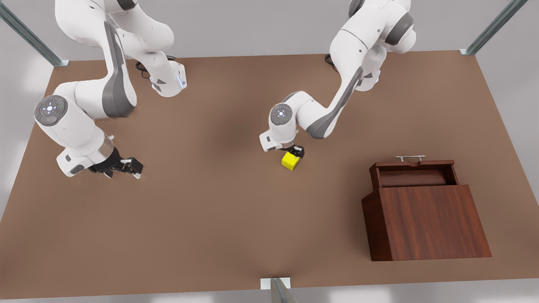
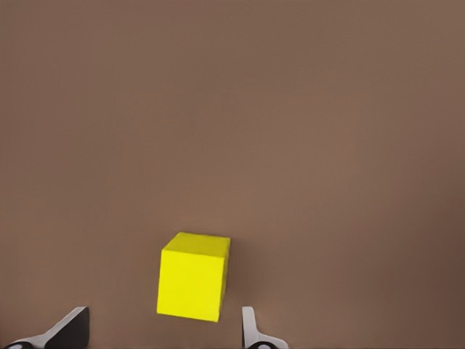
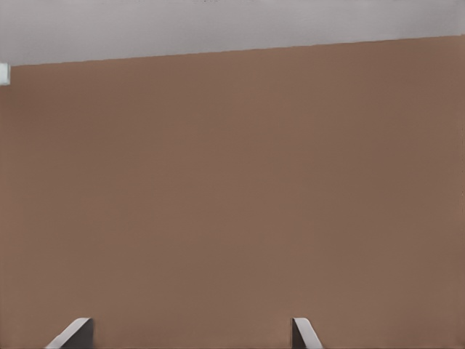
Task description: Open the drawer with left arm, place the square in the middle with right arm, and place the square in the drawer with left arm
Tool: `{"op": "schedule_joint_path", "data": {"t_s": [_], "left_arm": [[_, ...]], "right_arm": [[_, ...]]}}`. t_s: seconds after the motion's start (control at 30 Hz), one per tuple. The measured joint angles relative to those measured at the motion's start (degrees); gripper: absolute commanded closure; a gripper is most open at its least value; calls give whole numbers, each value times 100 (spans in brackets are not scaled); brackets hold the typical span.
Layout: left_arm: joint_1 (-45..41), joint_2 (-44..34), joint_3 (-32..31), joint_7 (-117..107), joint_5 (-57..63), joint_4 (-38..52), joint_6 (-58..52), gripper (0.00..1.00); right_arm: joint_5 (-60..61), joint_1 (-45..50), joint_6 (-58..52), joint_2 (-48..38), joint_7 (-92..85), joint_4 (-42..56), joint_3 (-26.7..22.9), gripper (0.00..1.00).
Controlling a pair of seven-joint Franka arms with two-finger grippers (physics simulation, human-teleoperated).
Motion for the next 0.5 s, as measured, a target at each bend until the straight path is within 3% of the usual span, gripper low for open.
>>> {"op": "schedule_joint_path", "data": {"t_s": [0.1, 0.5], "left_arm": [[0, 22, 35, 0, 201, -348, 327, 0], [0, 603, 93, -211, 413, -529, 903, 0]], "right_arm": [[-174, -520, 34, 24, 28, 46, 691, 0], [-300, -536, -291, 298, 75, 689, 663, 0]]}}
